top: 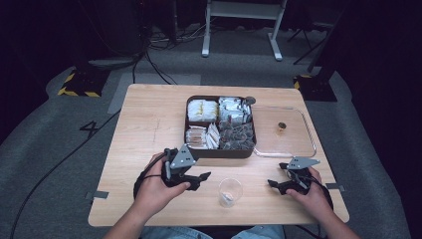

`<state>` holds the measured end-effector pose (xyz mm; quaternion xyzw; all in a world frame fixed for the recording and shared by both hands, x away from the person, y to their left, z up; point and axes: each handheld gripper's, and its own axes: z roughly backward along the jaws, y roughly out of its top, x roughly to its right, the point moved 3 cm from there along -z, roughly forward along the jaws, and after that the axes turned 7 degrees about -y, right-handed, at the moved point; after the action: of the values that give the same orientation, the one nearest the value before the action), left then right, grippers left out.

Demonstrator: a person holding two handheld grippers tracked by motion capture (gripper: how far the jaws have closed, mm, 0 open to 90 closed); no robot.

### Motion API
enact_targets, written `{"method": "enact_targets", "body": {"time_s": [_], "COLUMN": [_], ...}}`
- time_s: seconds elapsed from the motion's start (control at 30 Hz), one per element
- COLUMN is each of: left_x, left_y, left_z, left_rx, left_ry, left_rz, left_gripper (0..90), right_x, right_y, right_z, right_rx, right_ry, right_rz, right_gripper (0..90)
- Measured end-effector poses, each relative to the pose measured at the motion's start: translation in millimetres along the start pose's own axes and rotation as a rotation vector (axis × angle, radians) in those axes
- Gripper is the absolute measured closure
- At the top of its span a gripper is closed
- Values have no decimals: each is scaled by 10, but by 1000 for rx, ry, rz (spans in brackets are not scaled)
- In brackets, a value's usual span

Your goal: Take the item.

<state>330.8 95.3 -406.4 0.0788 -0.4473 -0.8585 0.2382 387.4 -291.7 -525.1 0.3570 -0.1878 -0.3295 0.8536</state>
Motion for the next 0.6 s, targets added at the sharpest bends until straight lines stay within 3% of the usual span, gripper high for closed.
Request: {"method": "enact_targets", "body": {"time_s": [0.23, 0.4, 0.6], "left_x": [-135, -280, -438], "left_y": [-174, -347, -537], "left_z": [151, 187, 215], "left_rx": [-24, -87, -123], "left_ry": [70, 155, 182], "left_rz": [41, 48, 91], "left_gripper": [338, 321, 313], "right_x": [0, 1, 1], "right_y": [1, 3, 3], "right_z": [-1, -3, -3], "right_rx": [0, 0, 0], "right_ry": [0, -1, -1], "right_rz": [0, 0, -1], "right_gripper": [127, 127, 127]}}
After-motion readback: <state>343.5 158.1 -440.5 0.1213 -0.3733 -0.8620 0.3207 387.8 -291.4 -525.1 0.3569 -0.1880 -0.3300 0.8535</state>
